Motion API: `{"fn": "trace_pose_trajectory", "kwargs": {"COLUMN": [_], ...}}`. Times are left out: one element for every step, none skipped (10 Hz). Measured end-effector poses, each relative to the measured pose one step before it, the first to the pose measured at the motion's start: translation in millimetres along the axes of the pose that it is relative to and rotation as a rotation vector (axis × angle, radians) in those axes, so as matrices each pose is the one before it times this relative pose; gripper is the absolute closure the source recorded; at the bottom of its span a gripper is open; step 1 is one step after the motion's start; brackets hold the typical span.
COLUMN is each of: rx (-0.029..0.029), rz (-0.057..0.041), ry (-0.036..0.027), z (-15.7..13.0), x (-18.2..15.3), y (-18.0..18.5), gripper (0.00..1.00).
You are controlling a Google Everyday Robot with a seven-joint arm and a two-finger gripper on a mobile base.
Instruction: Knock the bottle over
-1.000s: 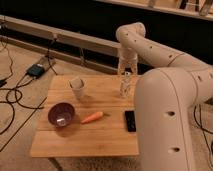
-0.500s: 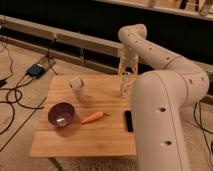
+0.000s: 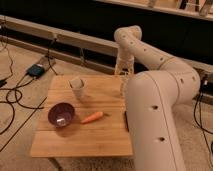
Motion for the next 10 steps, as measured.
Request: {"fn": "trace_pose_trajectory", "kwargs": {"rx": [-0.00192, -0.00134, -0.00487, -0.00664, -0.0041, -0.00789, -0.00908, -0.01081, -0.00547, -0.00336], "rz": [-0.01898, -0.01312, -0.00403, -0.00255, -0.00125, -0.00153, -0.00011, 0.00092, 0.00032, 0.00283], "ry": [0.00481, 0.00829, 0.01048, 0.01386, 0.01013, 0.01187, 0.00771, 0.00875, 0.00374, -0.00084], "z": [-3.03, -0.98, 0.47, 2.8, 2.86, 3.25, 2.17, 3.27, 1.33, -0.52], "x": [1.1, 1.97, 2.26, 3.45, 2.52, 2.84, 1.86, 1.96, 0.72, -0.34], "y": [12.7, 9.91, 10.27, 10.35, 5.57, 7.64, 5.28, 4.36, 1.9, -0.29], "gripper": [0.35, 0.35, 0.35, 0.35, 0.35, 0.35, 0.35, 0.35, 0.35, 0.35]}}
